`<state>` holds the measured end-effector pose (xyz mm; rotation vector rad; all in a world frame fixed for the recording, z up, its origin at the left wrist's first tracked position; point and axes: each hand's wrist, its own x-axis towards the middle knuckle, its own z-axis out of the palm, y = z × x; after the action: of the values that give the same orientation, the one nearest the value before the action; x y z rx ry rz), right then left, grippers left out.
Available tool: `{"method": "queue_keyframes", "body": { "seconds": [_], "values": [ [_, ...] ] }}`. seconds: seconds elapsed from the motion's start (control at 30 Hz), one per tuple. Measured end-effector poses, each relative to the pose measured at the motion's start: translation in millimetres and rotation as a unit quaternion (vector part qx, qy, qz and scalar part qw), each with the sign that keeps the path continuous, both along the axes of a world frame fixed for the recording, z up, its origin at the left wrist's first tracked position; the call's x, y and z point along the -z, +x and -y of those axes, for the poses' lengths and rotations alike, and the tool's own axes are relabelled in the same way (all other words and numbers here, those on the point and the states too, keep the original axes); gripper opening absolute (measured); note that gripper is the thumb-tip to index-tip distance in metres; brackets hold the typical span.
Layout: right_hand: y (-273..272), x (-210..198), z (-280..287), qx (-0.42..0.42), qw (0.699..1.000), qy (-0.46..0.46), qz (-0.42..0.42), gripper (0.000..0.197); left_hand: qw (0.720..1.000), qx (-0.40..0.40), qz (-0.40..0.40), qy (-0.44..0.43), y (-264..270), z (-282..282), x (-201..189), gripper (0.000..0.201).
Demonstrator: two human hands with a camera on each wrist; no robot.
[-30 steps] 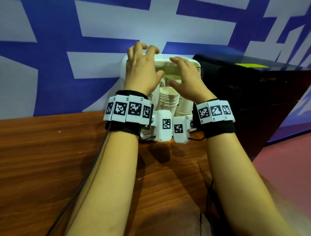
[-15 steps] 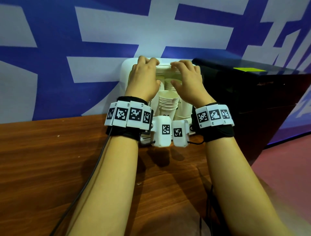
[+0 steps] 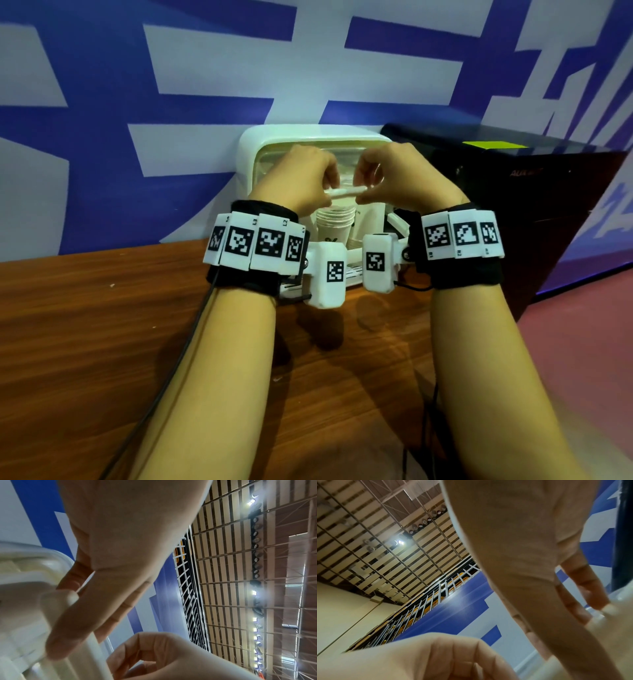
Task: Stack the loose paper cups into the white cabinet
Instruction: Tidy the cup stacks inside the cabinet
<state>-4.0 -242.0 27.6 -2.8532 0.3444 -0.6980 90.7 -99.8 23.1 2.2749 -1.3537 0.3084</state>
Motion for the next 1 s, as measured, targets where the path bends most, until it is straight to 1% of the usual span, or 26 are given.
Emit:
{"method": "queue_keyframes", "body": {
  "seconds": [0.1,0.17,0.3,0.4,0.5,0.63,0.7,0.83,1.0],
  "values": [
    [-2.3,1.8,-1.2,0.011,0.998,0.02,-0.059,0.027,0.999,0.013,-0.003,0.045,-5.3,1.8,2.8,0.026],
    [-2.1,3.2,-1.7,0.024,0.994,0.038,-0.095,0.029,0.997,0.007,0.016,0.075,-9.6,2.3,3.1,0.027],
    [-2.3,3.3,-5.2,0.04,0.989,0.045,-0.133,0.03,0.99,0.005,0.076,0.115,-18.2,1.1,3.4,0.026],
    [-3.4,2.9,-7.6,0.04,0.986,0.047,-0.153,0.026,0.988,0.017,0.083,0.132,-19.5,-0.1,4.7,0.03],
    [-4.4,3.4,-7.7,0.042,0.985,0.047,-0.158,0.025,0.988,0.027,0.067,0.135,-18.1,-1.7,6.2,0.033],
    [-5.7,3.3,-5.1,0.036,0.984,0.052,-0.168,0.022,0.99,0.051,-0.019,0.129,-13.5,-3.0,8.3,0.035],
    [-5.4,3.5,-3.4,0.036,0.983,0.052,-0.175,0.019,0.988,0.057,-0.041,0.138,-13.6,-1.6,9.9,0.034],
    [-4.9,5.9,-1.2,0.038,0.978,0.056,-0.197,0.014,0.985,0.057,-0.059,0.151,-15.1,2.7,12.7,0.035],
    [-7.8,5.5,-0.1,0.035,0.976,0.075,-0.201,0.01,0.984,0.053,-0.065,0.16,-16.4,2.0,12.5,0.035]
  ]
}}
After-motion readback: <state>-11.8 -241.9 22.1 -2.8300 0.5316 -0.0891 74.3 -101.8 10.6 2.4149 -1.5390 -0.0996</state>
